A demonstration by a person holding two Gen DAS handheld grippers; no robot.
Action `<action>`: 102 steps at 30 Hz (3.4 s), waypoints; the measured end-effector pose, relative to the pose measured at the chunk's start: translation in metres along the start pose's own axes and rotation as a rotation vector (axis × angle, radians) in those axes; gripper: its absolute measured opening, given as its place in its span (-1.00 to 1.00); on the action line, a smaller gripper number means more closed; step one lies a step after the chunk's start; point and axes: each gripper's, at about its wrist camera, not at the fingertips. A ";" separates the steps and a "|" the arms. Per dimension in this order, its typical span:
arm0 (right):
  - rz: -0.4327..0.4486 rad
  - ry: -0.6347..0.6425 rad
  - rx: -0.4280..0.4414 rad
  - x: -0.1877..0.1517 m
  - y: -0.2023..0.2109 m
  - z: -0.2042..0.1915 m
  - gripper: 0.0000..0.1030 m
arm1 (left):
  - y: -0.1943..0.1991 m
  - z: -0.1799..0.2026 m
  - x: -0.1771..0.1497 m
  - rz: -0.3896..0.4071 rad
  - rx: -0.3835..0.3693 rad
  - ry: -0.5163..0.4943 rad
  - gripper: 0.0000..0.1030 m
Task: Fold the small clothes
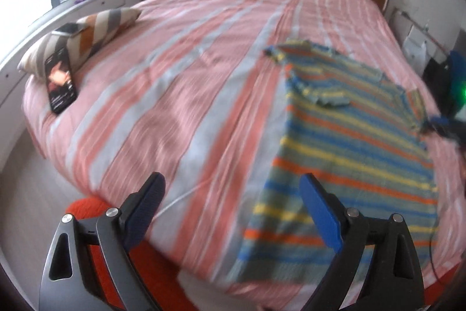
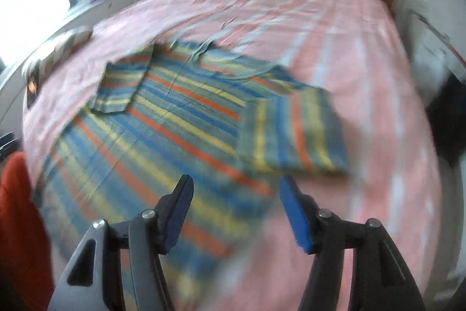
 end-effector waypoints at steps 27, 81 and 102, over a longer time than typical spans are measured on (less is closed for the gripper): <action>0.012 -0.889 -0.270 -0.184 0.060 0.276 -0.95 | -0.036 -0.019 -0.031 -0.090 0.077 0.025 0.82; 0.026 -0.815 0.438 -0.109 -0.037 0.104 -0.40 | -0.043 -0.013 -0.036 -0.085 0.068 0.014 0.82; 0.159 -0.584 0.131 -0.147 0.067 0.057 0.10 | -0.010 0.094 0.100 0.135 -0.159 -0.521 0.83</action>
Point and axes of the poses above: each gripper's, at about its wrist camera, not at the fingertips, and y roughly against the way its jaws point, z to its right, x to its top, and after that the axes turned 6 degrees about -y, right-handed
